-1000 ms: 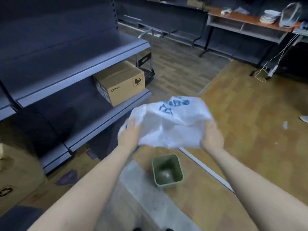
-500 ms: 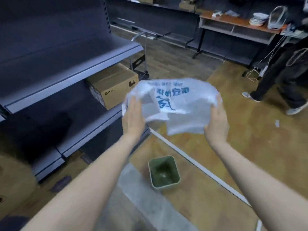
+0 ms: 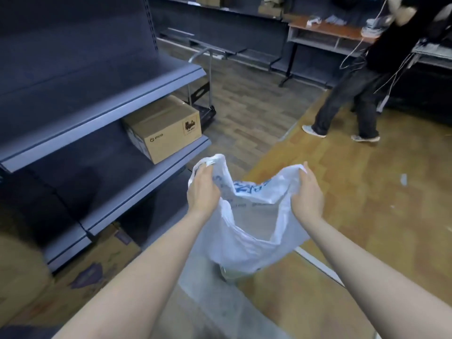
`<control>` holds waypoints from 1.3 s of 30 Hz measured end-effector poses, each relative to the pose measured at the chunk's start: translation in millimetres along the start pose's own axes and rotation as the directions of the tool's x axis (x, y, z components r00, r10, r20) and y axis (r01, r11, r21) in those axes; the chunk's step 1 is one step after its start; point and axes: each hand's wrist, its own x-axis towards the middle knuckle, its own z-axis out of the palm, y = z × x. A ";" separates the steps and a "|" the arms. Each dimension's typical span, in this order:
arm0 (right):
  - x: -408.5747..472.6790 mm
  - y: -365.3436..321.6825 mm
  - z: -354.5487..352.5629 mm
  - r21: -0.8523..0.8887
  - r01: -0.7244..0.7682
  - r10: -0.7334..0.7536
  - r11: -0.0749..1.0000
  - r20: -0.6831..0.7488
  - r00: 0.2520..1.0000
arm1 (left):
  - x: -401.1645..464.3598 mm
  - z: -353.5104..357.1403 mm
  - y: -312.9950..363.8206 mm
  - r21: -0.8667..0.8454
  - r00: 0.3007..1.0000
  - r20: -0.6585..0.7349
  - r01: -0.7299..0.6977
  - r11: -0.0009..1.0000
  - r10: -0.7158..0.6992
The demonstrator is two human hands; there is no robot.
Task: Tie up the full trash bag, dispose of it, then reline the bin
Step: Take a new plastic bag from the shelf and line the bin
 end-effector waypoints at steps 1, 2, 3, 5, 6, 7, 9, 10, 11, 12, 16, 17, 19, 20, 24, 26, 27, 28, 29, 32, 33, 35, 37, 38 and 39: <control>-4.0 -1.1 1.6 0.070 0.038 -0.035 0.997 -0.046 0.998 | -4.6 1.9 2.1 0.002 0.999 -0.018 -0.031 1.000 0.031; -11.8 1.3 5.6 0.073 0.061 -0.058 0.995 -0.034 0.998 | -13.4 7.7 -0.9 0.023 0.999 0.024 -0.042 0.999 0.042; -20.7 10.2 13.9 0.033 0.064 -0.065 0.997 0.030 0.997 | -26.1 17.8 -10.0 0.078 0.990 0.137 -0.039 0.996 0.028; -40.1 36.0 33.2 -0.099 0.061 -0.033 0.993 0.262 0.965 | -53.9 39.3 -33.1 0.212 0.898 0.436 -0.041 0.976 -0.057; -48.8 49.0 41.5 -0.152 0.068 -0.009 0.986 0.360 0.933 | -66.8 47.3 -43.4 0.235 0.841 0.527 -0.012 0.972 -0.117; -55.8 59.5 48.3 -0.180 0.071 0.011 0.981 0.419 0.908 | -77.6 52.0 -49.2 0.226 0.802 0.572 0.052 0.973 -0.175; -63.6 68.7 54.8 -0.169 0.066 0.021 0.983 0.465 0.885 | -88.7 56.6 -51.0 0.166 0.773 0.590 0.169 0.972 -0.235; -64.8 68.9 56.7 -0.145 0.069 0.007 0.987 0.472 0.881 | -89.9 58.2 -48.7 0.127 0.772 0.592 0.194 0.973 -0.231; -64.7 67.8 58.3 -0.119 0.076 -0.009 0.990 0.481 0.877 | -89.4 60.4 -46.5 0.097 0.765 0.603 0.212 0.972 -0.227; -64.4 66.1 59.5 -0.101 0.082 -0.022 0.992 0.494 0.869 | -87.8 63.5 -44.4 0.070 0.759 0.612 0.228 0.971 -0.222; -54.3 68.6 69.3 -0.105 0.048 0.020 0.993 0.566 0.824 | -74.6 83.9 -49.1 0.068 0.743 0.615 0.284 0.956 -0.264; -51.8 72.8 74.9 -0.117 0.042 0.034 0.992 0.581 0.813 | -72.2 91.0 -54.1 0.078 0.741 0.611 0.294 0.952 -0.279; -48.2 82.5 88.7 -0.132 0.031 0.056 0.991 0.607 0.793 | -69.7 106.8 -64.7 0.083 0.737 0.612 0.300 0.950 -0.286; -46.1 87.3 95.9 -0.141 0.021 0.071 0.990 0.616 0.784 | -69.9 114.8 -70.1 0.086 0.730 0.620 0.301 0.950 -0.288; -37.2 104.1 127.7 -0.175 -0.028 0.134 0.984 0.630 0.765 | -73.8 156.0 -100.9 0.060 0.669 0.689 0.331 0.942 -0.279; -26.3 115.3 146.2 -0.171 -0.061 0.156 0.983 0.620 0.769 | -67.3 179.7 -116.9 0.041 0.661 0.703 0.329 0.943 -0.261; -19.6 121.1 155.3 -0.165 -0.087 0.171 0.982 0.610 0.774 | -64.1 191.5 -124.2 0.034 0.663 0.704 0.328 0.944 -0.256; -13.2 126.9 164.5 -0.153 -0.118 0.187 0.981 0.601 0.777 | -61.5 202.3 -130.6 0.024 0.665 0.704 0.329 0.944 -0.249; -6.4 132.0 174.0 -0.131 -0.144 0.194 0.981 0.588 0.786 | -57.8 212.9 -137.2 0.010 0.662 0.707 0.342 0.940 -0.249; 10.1 150.7 201.2 -0.068 -0.193 0.197 0.979 0.561 0.804 | -47.3 244.7 -159.7 -0.026 0.676 0.687 0.388 0.921 -0.266; 15.2 156.6 208.4 -0.055 -0.193 0.191 0.980 0.556 0.809 | -44.7 255.8 -167.0 -0.036 0.681 0.676 0.412 0.910 -0.281; 21.3 169.9 220.1 -0.032 -0.187 0.174 0.982 0.552 0.816 | -41.7 275.2 -179.5 -0.064 0.685 0.660 0.460 0.885 -0.309; 23.7 178.9 230.6 0.005 -0.157 0.128 0.988 0.549 0.826 | -38.9 290.9 -190.7 -0.098 0.727 0.615 0.455 0.885 -0.305; 25.0 182.2 234.7 0.032 -0.152 0.110 0.988 0.548 0.829 | -36.1 296.3 -195.7 -0.117 0.759 0.576 0.442 0.889 -0.302; 26.6 184.9 238.2 0.055 -0.149 0.095 0.987 0.544 0.834 | -33.0 300.2 -200.3 -0.137 0.785 0.537 0.444 0.886 -0.310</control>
